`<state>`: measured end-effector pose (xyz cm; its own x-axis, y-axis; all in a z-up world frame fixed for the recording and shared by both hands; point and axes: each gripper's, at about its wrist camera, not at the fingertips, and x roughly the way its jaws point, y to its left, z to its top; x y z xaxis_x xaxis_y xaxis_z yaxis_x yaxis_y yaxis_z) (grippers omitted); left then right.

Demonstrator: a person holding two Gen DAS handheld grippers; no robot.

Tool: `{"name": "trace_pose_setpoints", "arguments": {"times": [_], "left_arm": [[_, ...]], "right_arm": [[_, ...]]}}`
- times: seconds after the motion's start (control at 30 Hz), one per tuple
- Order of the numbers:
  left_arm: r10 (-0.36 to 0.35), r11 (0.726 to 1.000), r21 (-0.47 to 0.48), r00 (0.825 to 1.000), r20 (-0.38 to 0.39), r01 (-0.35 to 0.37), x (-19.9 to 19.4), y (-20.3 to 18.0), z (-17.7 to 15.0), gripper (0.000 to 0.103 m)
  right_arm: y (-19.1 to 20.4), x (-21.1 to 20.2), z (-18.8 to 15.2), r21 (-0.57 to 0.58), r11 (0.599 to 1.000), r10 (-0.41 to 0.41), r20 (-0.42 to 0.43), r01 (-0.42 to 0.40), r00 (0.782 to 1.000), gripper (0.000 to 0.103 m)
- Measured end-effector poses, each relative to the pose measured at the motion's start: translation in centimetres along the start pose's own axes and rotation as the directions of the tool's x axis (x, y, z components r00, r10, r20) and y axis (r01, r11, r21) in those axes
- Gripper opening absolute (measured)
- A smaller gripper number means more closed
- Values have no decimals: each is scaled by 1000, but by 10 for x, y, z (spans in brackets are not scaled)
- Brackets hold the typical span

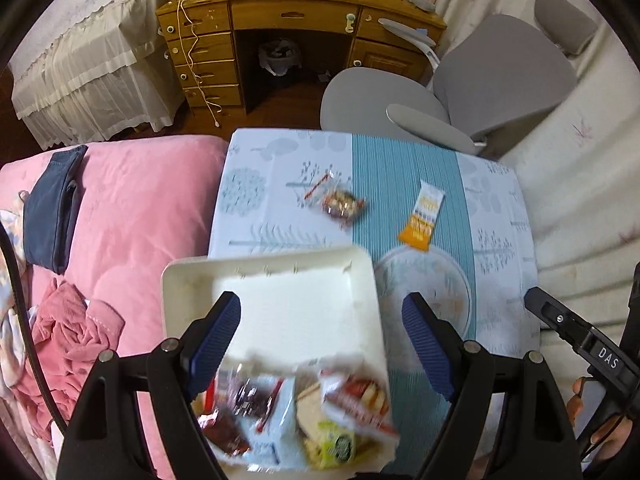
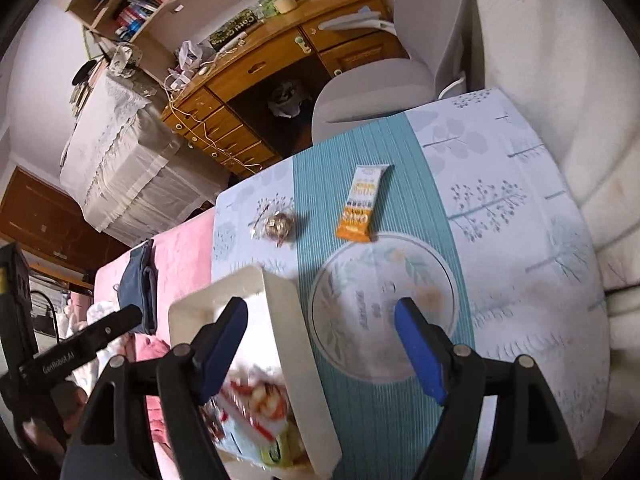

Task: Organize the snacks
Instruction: 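Move right tool to the orange oat bar while left tool reaches the clear nut bag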

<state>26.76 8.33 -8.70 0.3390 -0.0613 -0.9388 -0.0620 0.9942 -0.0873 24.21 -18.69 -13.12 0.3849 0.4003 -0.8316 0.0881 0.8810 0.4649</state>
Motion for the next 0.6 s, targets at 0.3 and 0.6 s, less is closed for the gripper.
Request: {"name": "trace_pose_setpoints", "arguments": {"times": [0.3,0.6], "left_arm": [[-15,998,-64,1000,-23,14,52,-30,68,82],[13,986,-161,992,-129,-34,138,-42,109,82]], "right_arm": [[-10,68,63,36,999,-1,-69,4,998,76],[-27,141,75,69,997,-22,-104,29,994,76]]}}
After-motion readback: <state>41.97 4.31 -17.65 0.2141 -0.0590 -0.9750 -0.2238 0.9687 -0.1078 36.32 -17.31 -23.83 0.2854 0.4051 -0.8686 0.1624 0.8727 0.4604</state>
